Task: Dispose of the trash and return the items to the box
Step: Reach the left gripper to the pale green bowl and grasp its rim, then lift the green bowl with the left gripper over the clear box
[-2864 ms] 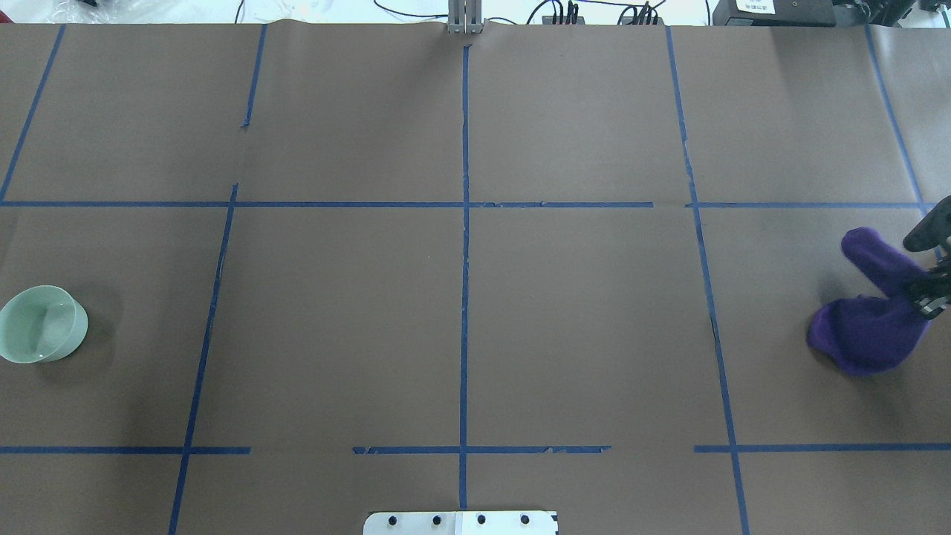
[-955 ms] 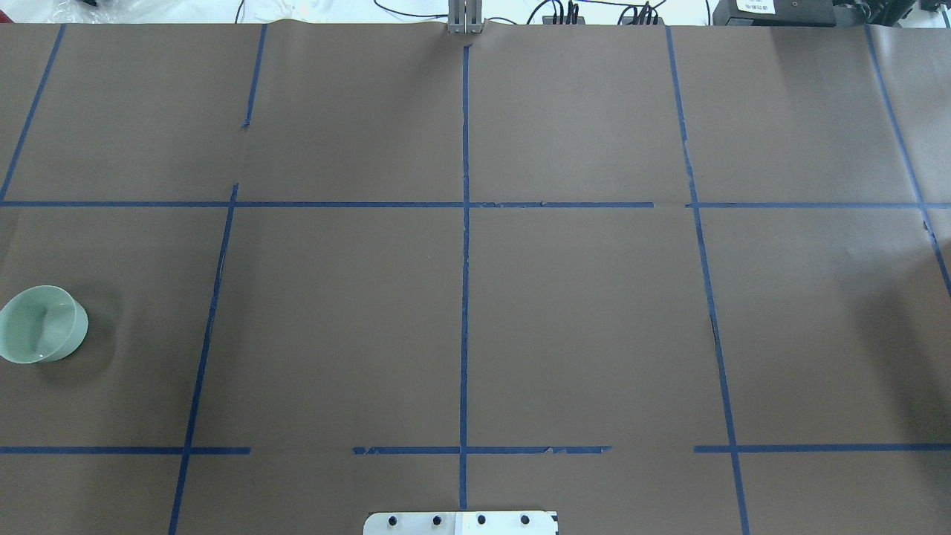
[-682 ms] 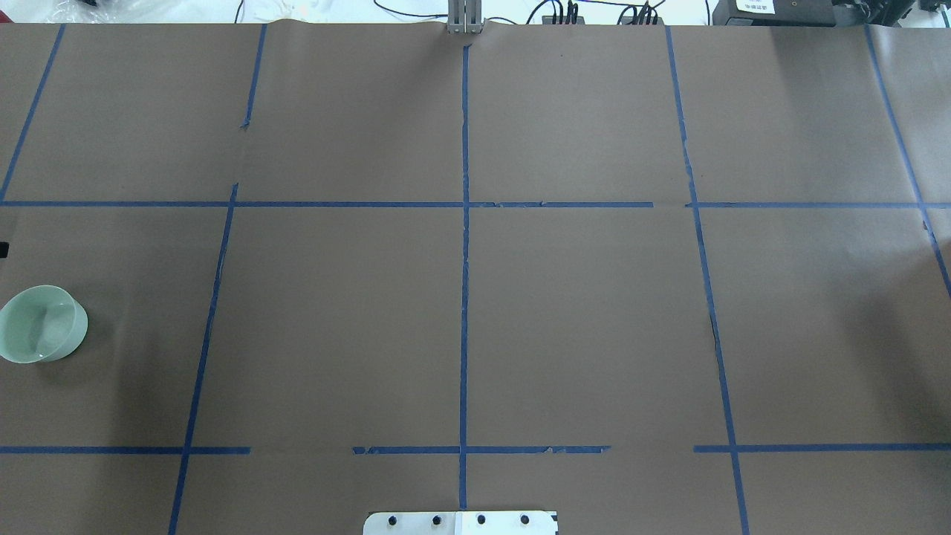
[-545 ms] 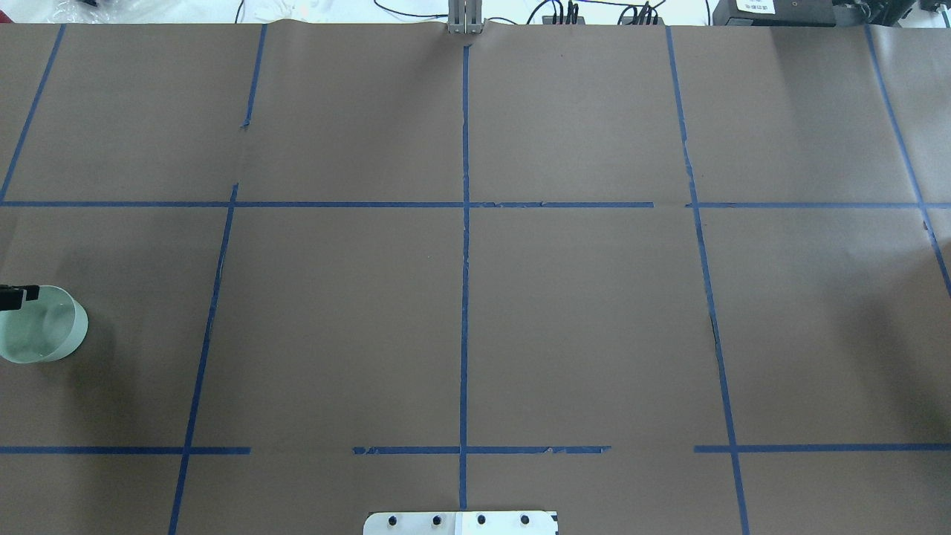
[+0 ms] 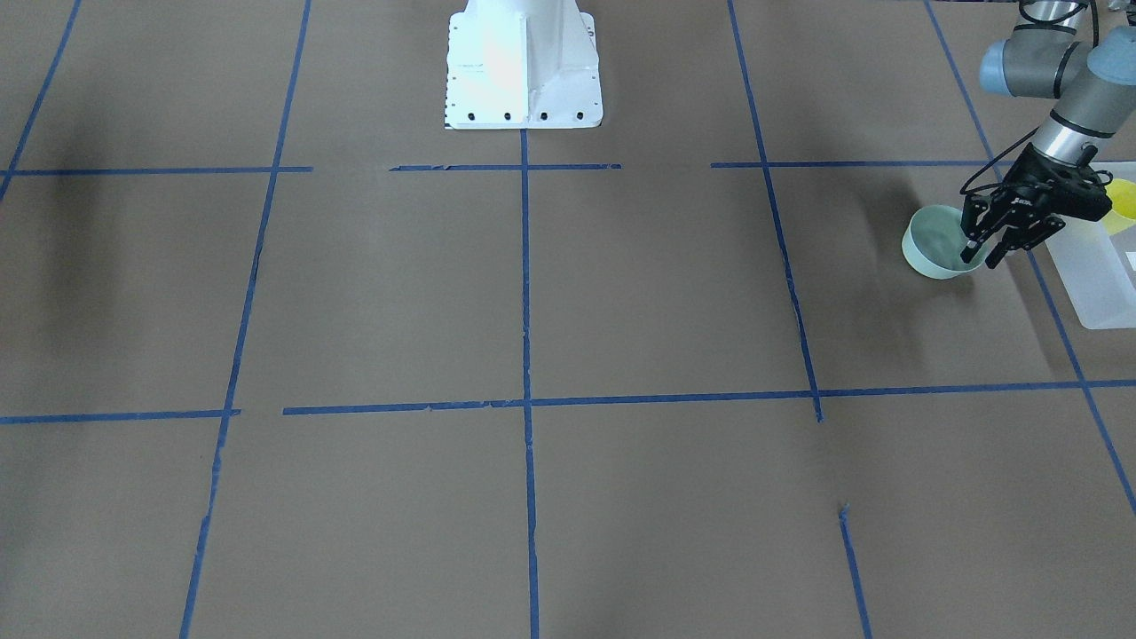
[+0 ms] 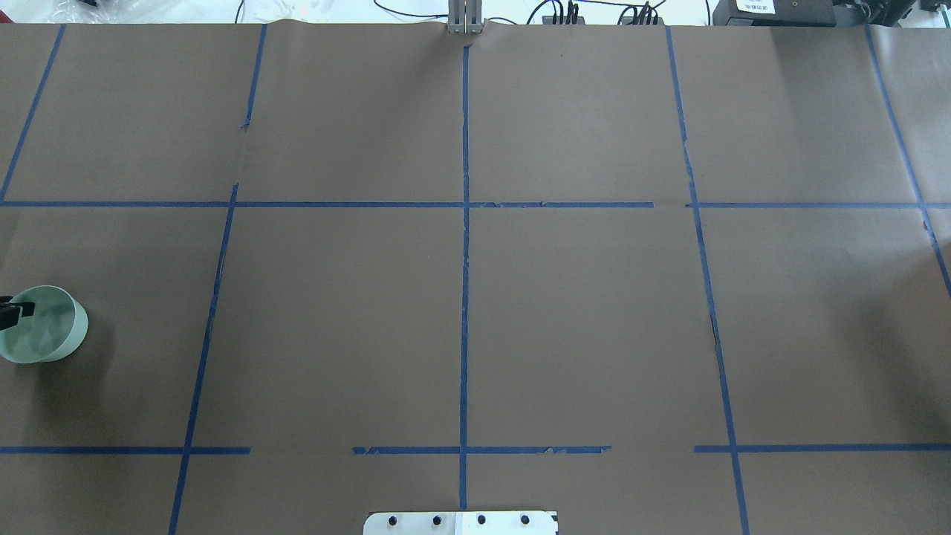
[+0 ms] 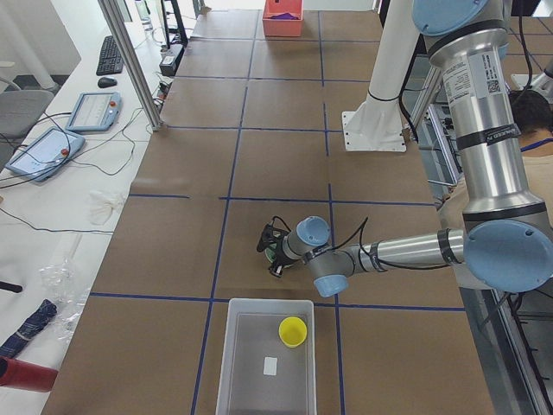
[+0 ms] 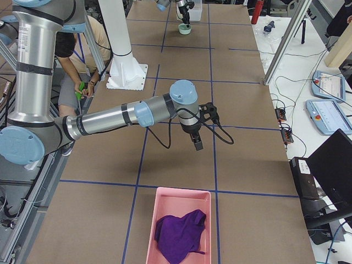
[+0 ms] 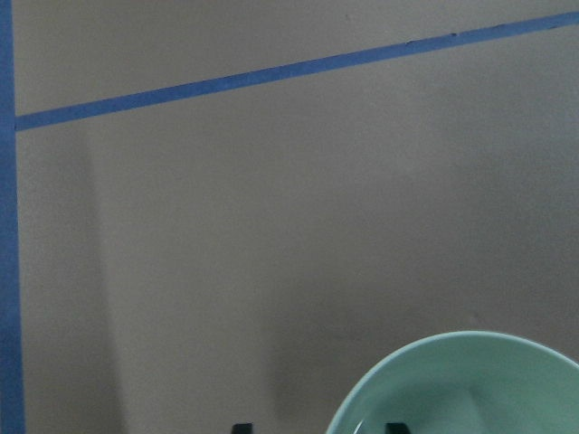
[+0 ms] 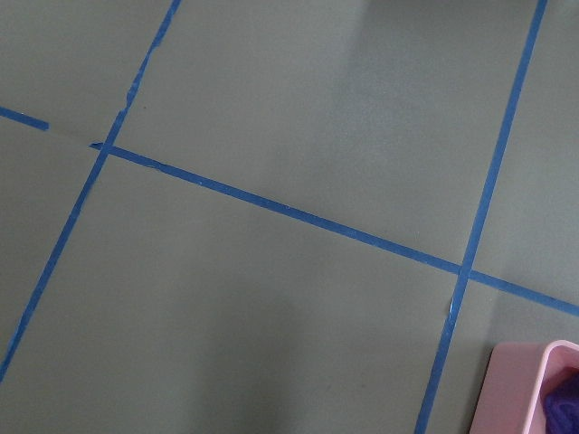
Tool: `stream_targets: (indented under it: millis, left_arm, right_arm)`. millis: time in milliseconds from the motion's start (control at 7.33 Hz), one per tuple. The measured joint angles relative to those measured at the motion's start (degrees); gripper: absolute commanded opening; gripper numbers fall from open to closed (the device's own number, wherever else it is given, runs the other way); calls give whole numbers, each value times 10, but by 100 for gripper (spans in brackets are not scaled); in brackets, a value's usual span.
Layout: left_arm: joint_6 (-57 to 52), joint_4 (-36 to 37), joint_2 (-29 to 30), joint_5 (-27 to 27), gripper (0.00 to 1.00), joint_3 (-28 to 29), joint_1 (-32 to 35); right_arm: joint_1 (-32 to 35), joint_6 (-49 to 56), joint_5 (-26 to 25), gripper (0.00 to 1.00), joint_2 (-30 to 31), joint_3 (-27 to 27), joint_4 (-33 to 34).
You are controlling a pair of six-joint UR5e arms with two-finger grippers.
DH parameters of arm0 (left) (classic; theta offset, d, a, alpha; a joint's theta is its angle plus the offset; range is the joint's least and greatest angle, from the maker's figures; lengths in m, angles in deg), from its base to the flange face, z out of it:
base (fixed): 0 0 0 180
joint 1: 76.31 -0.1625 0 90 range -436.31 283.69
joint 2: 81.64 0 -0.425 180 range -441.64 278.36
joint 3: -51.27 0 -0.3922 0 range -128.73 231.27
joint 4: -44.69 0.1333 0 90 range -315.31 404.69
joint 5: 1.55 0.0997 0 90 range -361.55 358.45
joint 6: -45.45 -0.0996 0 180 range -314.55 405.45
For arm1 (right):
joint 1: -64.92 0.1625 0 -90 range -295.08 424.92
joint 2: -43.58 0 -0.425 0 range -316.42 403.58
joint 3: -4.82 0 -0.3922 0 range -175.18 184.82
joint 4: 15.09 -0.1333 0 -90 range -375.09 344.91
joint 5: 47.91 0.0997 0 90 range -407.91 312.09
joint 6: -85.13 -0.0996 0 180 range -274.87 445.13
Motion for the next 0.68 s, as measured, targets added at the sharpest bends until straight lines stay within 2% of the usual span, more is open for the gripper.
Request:
stream_targets:
  millis: [273,545,682]
  left_arm:
    - [-1,-9,-1,-32,0,-12,3]
    - [-20,-8,-9,-136,0,-49,29]
    - [-50,-2,-12,-191,0,-60,69]
  right_arm:
    - [0,1,0,100,0,0,-1]
    - [0,1,0,100,0,1,-1]
    - [0,1,-1,100,0,1,-1]
